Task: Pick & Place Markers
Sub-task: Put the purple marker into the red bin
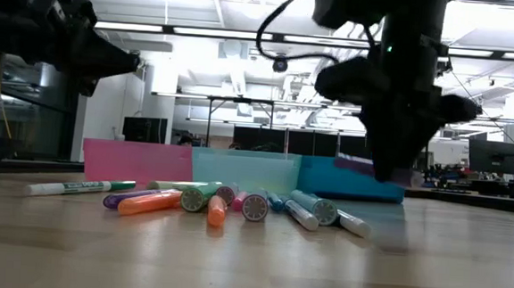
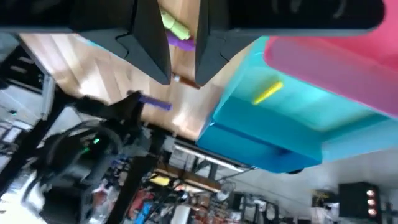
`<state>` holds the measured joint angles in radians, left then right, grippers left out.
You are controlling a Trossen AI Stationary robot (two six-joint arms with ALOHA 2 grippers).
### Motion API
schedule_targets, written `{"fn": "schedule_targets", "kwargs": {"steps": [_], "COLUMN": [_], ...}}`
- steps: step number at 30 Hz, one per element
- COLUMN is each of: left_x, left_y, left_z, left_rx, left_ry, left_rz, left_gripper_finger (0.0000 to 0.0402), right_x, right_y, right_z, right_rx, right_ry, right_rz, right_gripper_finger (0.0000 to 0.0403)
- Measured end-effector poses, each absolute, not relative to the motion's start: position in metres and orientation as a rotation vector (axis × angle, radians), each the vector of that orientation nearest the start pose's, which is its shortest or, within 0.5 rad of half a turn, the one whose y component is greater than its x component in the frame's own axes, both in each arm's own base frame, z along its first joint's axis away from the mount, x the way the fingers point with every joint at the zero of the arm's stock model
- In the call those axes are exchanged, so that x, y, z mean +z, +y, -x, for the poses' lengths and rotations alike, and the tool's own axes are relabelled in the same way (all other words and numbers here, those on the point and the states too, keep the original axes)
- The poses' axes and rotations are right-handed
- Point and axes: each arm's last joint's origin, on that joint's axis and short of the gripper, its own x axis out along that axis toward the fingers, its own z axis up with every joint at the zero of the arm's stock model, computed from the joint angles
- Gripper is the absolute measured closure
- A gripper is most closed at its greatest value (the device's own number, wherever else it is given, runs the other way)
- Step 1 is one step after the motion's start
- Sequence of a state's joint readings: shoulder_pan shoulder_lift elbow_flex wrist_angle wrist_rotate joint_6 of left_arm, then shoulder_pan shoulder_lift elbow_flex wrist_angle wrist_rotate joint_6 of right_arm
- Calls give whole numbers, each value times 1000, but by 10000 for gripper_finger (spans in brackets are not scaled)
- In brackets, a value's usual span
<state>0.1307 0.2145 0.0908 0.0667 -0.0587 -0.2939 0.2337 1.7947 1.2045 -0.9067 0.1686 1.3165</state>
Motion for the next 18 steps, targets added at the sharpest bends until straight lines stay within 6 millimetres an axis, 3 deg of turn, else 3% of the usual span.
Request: {"fn": "schedule_targets", "kwargs": {"steps": [11, 18], "left_x": [197, 208], "left_y": [18, 21], "left_z": [-116, -138], "left_rx": [205, 227], "left_ry": [-107, -111], "left_rz": [372, 391], "left_gripper_finger": [198, 186], "right_x": [235, 280], "right_y": [39, 15], "right_z": [-307, -310], "right_rx": [-777, -586], "right_ry": [978, 740], "right_rz": [-577, -462], "right_gripper_finger": [344, 344]}}
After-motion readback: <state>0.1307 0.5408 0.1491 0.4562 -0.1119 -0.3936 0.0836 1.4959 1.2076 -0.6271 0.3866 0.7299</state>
